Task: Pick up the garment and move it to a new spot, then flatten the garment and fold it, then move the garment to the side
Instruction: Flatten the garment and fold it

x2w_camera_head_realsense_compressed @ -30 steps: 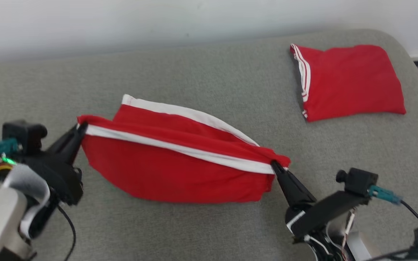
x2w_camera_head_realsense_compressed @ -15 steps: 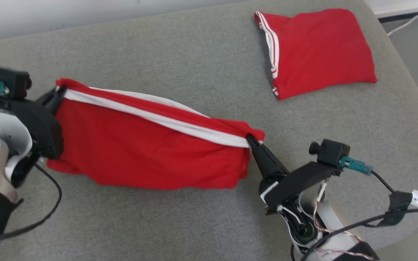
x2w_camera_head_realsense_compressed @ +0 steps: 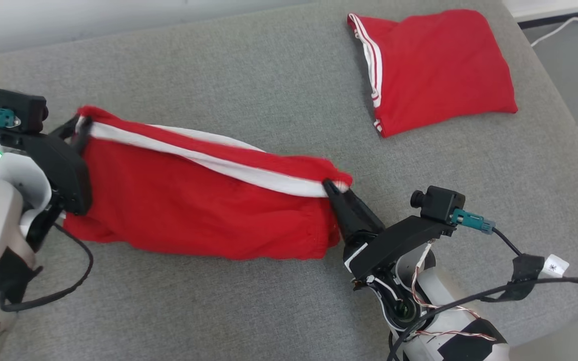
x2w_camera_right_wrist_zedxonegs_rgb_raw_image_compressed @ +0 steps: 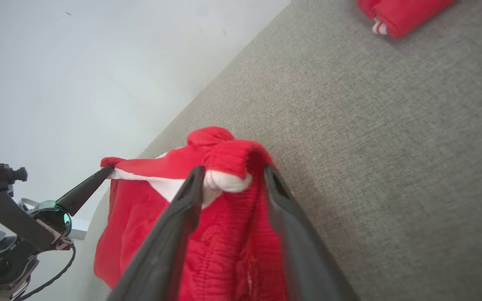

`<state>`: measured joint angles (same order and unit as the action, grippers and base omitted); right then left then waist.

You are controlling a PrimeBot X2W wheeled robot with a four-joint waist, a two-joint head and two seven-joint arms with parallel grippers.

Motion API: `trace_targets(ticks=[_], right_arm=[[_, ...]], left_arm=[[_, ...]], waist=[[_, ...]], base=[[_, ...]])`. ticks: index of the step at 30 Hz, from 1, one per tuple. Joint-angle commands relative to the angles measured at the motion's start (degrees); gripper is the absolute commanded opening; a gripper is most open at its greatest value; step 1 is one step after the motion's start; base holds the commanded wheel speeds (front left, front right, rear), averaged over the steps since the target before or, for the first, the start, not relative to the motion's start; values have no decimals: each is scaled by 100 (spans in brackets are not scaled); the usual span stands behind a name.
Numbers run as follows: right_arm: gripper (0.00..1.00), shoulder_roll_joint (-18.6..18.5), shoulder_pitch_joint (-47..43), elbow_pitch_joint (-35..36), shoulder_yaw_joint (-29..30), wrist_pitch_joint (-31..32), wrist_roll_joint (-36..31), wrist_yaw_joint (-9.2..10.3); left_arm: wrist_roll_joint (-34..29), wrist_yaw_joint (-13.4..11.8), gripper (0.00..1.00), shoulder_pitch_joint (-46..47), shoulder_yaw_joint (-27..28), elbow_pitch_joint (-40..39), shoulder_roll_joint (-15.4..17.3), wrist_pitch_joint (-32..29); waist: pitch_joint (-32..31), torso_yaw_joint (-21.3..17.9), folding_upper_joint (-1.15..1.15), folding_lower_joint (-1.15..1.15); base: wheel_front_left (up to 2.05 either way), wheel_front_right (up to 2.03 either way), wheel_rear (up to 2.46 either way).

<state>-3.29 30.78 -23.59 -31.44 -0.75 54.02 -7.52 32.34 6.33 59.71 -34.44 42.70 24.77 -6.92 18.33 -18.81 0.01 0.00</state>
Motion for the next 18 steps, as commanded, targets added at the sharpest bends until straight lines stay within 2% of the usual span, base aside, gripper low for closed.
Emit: trace_targets(ticks=[1,10,14,18], right_arm=[[100,-18,-6,-14,-33,-61,19,3],[100,-548,-549,307,114,-503,-545,2],[100,-746,-977,738,401,-765,-1164,1],[100,-772,-1327,1068,821,-846,-1693,1]], left_arm=[[15,-3,100,-22,-28,62,-29,76],[293,24,100,-473,93,178,-280,921],[420,-156,100,-910,275,-66,-374,1578],[448,-341,100,-1335,368,-388,-404,1945]], waist=[[-102,72,-1,0],[-615,349,-1,0],[-880,495,-1,0],[-1043,616,-1,0]], base=[[0,0,0],[0,0,0],[0,0,0],[0,0,0]])
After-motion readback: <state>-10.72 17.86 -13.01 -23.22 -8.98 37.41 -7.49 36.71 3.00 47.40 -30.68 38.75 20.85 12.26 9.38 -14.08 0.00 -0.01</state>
